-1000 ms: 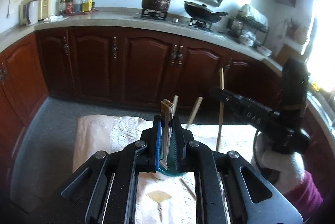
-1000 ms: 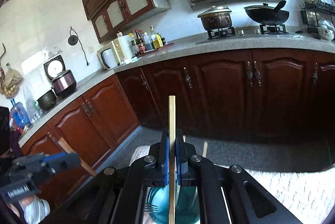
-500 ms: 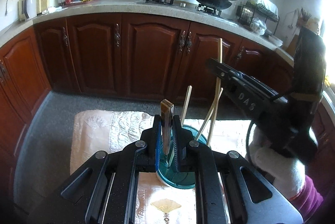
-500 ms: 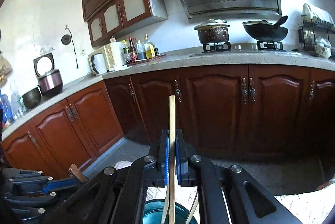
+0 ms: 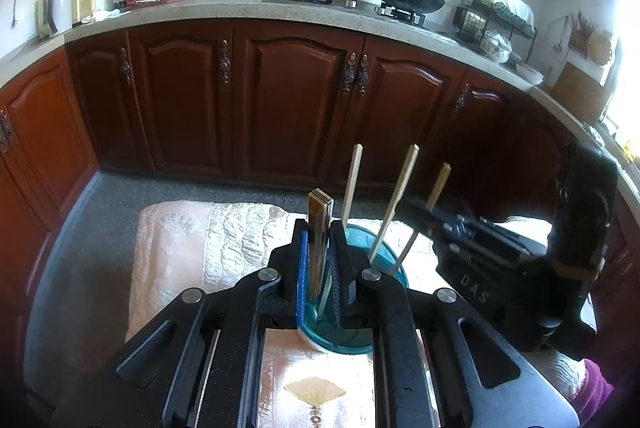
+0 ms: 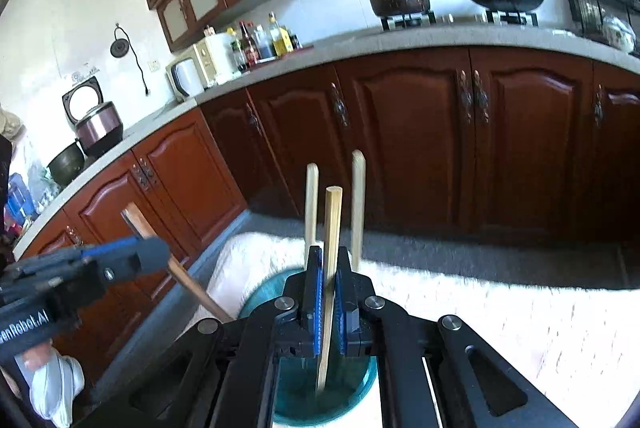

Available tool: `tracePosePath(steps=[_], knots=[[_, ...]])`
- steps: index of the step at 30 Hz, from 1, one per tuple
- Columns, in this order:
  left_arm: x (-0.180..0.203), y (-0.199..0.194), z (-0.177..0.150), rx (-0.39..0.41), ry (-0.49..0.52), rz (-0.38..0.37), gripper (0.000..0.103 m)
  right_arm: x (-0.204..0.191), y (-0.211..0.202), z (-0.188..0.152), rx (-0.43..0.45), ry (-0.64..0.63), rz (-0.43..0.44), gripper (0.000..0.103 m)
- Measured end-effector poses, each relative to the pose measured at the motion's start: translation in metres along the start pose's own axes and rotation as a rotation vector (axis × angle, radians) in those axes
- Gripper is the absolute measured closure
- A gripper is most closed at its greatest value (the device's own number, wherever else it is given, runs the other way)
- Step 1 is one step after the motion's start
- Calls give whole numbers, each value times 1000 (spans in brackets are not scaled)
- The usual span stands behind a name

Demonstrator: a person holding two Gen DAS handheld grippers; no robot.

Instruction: Organize utensils

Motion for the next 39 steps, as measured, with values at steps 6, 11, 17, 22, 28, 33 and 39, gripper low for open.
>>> tracePosePath(steps=[6, 11, 17, 22, 28, 33, 39], knots=[[9, -3, -3, -10, 18, 0, 94, 14, -12, -4, -34, 80, 41, 98], [19, 8, -7, -50, 43, 4, 93, 11, 0, -14, -149, 54, 28, 87], [12, 25, -12, -100, 6, 17, 93, 20, -13, -22, -136, 100, 38, 65], [7, 32, -13, -96, -15, 29, 90, 36, -30, -26, -133, 156, 35, 60], [3, 17, -12, -72, -46, 16, 60, 49, -51, -37, -135, 201, 22, 60], [5, -4, -15, -41, -56, 4, 52, 49, -66, -47, -139, 207, 15, 60], [17, -23, -33, -20, -32, 23, 52, 38, -82, -56, -151, 177, 6, 60]])
Point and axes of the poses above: each gripper's, at about its wrist camera, not at the fingertips, and y roughly the way its jaws point, x to its right, z to its top, the point moved 1 cm from there along y, roughly the way its jaws point, and after that the axes turned 4 degrees about -y, right-handed, at the moved point
